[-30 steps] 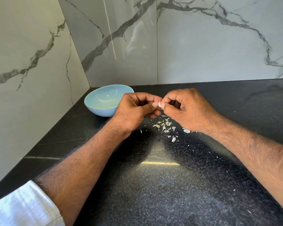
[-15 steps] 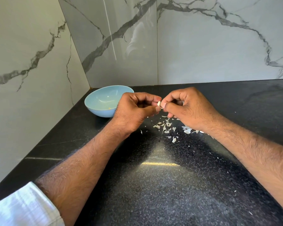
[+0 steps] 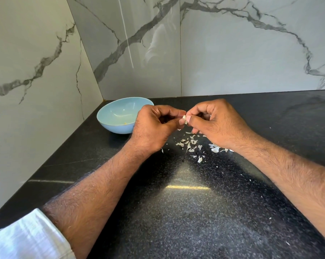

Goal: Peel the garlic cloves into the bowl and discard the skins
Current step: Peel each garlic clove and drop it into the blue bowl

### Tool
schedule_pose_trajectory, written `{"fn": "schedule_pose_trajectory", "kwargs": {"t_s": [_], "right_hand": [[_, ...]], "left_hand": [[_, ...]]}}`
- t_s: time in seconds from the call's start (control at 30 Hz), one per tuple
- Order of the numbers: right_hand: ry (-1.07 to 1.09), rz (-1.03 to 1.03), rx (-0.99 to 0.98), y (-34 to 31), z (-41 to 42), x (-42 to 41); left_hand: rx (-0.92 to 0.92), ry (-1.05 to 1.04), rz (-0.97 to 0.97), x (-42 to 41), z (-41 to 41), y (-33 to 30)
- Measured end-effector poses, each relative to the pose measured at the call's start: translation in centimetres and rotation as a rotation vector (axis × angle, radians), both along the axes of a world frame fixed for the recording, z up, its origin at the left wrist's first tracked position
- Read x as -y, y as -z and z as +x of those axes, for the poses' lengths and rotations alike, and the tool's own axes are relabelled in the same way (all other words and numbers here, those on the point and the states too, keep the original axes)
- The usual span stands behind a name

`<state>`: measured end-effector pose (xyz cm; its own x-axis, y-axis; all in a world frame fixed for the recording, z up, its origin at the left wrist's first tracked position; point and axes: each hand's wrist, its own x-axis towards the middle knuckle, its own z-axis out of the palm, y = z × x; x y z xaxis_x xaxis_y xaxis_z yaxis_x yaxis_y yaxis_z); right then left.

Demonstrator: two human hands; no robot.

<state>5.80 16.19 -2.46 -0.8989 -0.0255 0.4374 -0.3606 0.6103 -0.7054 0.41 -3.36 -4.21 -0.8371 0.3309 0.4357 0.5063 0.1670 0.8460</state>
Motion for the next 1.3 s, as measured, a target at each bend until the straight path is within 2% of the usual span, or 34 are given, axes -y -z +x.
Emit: {"fn": "schedule_pose_trajectory", "kwargs": {"t_s": [0.2,0.47,0.73,1.0,1.3], "right_hand": [[-0.002,0.032,-0.003,-0.04,0.02,-0.07],[-0.011,0.081,-0.013,-0.17,0.12,-0.18],[-0.006,0.075,0.002,-0.12,0.25,0.16],[-0.002,0.053,0.001,-0.09,0.04,0.09],[-0.007,-0.105,0.054,-0.44,-0.1,-0.01]], "left_hand": [[-0.079,-0.06,-0.055,-0.19,0.16,-0.06],[-0.071,-0.049,-0.073,-0.27,0.38,-0.06],[0.007,0.006,-0.004,-0.42,0.46,0.17],[0.126,0.148,0.127,-0.06,0.39,0.08],[0.279,0.196,0.27,0.09,0.54,-0.27]]}}
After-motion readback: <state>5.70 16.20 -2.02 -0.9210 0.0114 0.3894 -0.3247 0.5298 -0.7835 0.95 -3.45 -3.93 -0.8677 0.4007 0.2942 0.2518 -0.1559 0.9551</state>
